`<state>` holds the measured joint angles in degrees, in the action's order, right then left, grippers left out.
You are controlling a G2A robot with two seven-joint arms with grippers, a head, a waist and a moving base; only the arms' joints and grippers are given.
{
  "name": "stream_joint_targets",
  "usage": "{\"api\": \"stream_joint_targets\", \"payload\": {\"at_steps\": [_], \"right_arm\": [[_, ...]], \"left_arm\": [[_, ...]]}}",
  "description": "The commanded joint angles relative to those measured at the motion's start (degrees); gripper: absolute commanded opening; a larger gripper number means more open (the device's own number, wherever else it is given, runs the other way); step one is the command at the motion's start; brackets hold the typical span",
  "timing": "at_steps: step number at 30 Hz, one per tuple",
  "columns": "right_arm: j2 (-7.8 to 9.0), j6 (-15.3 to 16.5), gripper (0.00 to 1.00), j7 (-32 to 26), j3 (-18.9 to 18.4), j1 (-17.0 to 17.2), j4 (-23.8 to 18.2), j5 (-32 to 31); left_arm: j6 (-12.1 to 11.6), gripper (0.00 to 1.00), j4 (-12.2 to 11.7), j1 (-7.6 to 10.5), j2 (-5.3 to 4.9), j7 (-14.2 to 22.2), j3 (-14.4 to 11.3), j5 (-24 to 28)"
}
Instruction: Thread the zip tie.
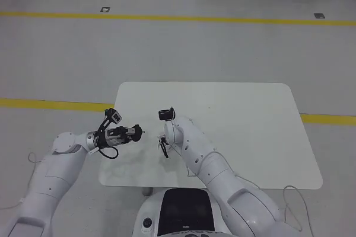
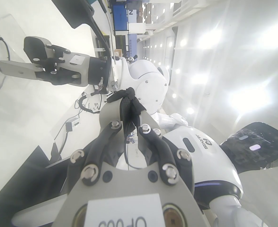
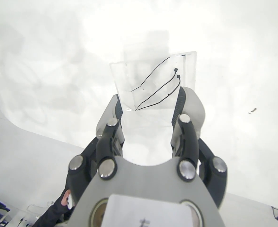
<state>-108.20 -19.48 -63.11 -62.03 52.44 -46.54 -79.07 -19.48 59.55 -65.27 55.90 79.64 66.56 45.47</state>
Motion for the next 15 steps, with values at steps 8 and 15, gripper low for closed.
{"api": "stream_joint_targets", "payload": {"at_steps": [8, 15], "right_arm": [[-0.59, 0.0, 0.49, -0.1, -1.3, -0.4, 1.2, -2.2], [-1.06, 0.0, 0.42, 0.7, -1.5, -1.3, 3.1, -1.7]], "left_arm": [[0.0, 0.0, 0.0, 0.0, 0.0, 0.0, 0.0, 0.0], [0.0, 0.0, 0.0, 0.0, 0.0, 0.0, 0.0, 0.0]]}}
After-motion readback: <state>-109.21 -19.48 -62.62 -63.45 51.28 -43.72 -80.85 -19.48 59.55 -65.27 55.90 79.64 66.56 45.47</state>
